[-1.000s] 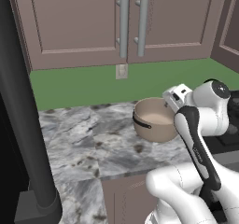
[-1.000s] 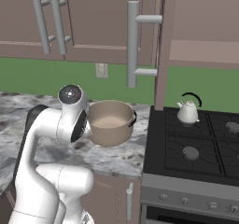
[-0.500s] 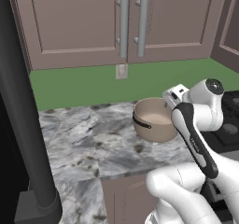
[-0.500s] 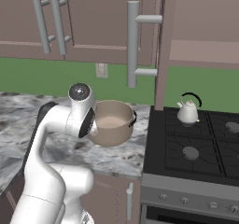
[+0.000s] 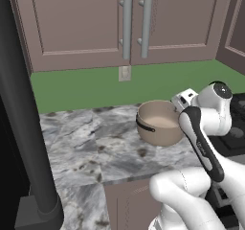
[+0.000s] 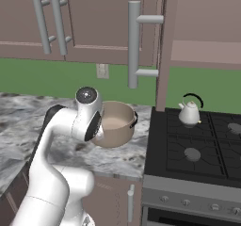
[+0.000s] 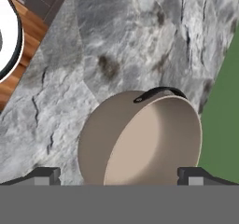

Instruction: Pick the kettle from the cabinet and place it on a stove burner. Then pick the pot from the counter and place it on another stove burner. Finally, turn both burners on.

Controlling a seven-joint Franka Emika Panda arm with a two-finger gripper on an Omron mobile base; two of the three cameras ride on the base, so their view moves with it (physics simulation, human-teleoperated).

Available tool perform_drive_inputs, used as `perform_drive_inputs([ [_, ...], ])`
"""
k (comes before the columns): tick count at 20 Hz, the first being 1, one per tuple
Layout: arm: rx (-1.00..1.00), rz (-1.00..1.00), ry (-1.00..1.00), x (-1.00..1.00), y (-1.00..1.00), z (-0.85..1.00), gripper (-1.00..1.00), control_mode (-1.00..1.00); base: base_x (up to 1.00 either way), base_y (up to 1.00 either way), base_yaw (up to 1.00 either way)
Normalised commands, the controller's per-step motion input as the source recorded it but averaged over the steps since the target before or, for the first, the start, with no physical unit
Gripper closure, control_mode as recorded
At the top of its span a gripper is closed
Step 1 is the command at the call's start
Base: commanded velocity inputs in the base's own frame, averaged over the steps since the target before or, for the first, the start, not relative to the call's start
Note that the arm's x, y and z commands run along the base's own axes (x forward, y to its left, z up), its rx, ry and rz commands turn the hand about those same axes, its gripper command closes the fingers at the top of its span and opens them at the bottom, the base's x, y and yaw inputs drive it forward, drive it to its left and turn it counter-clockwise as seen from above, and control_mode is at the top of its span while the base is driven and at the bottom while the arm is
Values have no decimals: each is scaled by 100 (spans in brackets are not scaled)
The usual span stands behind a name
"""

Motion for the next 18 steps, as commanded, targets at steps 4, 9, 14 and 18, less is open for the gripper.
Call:
perform_drive_inputs([
  [4,0,-2,0,7,-2,-29,-100,-100,0,0,0],
  [9,-2,-1,0,10,0,-33,-100,-100,0,0,0],
  [14,-1,-2,0,13,0,-22,-100,-100,0,0,0],
  [18,-1,-3,0,17,0,-17,-100,-100,0,0,0],
])
